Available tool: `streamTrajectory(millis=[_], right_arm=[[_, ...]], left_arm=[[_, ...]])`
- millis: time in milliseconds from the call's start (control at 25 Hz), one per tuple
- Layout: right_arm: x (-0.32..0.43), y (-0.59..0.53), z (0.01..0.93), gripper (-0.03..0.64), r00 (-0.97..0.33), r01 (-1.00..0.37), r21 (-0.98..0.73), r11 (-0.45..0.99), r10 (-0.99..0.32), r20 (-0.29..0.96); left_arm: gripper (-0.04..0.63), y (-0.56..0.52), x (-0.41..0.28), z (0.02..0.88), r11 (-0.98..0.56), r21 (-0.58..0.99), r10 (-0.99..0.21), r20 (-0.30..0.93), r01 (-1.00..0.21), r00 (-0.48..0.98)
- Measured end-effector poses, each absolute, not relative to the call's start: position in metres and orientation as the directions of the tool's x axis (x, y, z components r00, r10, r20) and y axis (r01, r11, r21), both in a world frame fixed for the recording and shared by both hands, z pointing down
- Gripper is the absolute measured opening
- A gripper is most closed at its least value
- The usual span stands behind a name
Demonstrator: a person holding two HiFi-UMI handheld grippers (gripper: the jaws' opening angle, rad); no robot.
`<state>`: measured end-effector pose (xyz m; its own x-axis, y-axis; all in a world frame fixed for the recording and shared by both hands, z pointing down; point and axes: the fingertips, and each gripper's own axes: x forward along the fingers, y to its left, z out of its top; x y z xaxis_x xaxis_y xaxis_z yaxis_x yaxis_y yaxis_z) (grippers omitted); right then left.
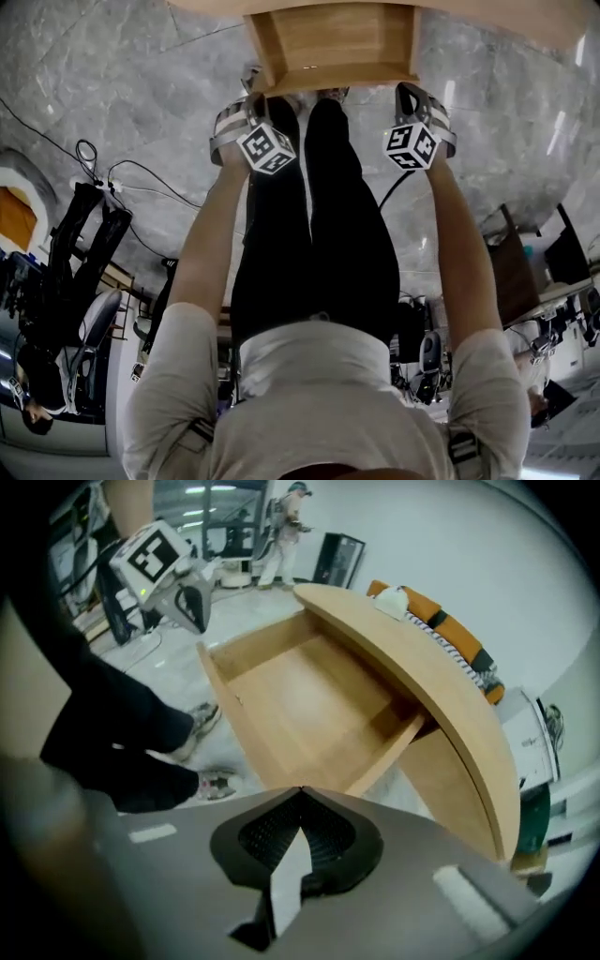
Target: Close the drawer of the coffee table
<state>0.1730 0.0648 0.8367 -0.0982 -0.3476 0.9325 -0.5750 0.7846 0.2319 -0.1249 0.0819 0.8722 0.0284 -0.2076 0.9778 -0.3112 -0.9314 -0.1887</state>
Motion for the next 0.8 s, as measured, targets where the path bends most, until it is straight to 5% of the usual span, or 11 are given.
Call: streamTrajectory(millis=[120,200,560,800], right_arm=[[0.196,0.072,0.851,0.031,-0.048,-0.369,0.267,0.89,-0.305,0.951],[0.206,0.079,0.859,0.147,-0.023,-0.293,0.247,0.924,-0.265,0.964],[0.211,0.075,0.882,0.153,0.031,-0.072,0.249,0.966,-0.247,0.968],[0.208,0.074,0.888,0.088,0.036,-0.003,0.253,0.968,-0.252,0.967]], left_arm=[[0.07,0.088,-0.129,0.877,-0.942,-0.186,-0.196,0.981,-0.28,0.007],[0.094,0.088,-0.131,0.878,-0.93,-0.195,-0.205,0.979,-0.311,0.001],[0.121,0.091,-0.131,0.89,-0.95,-0.194,-0.186,0.981,-0.246,-0.052],[0.123,0.092,-0.129,0.89,-0.956,-0.227,-0.223,0.974,-0.184,-0.042]])
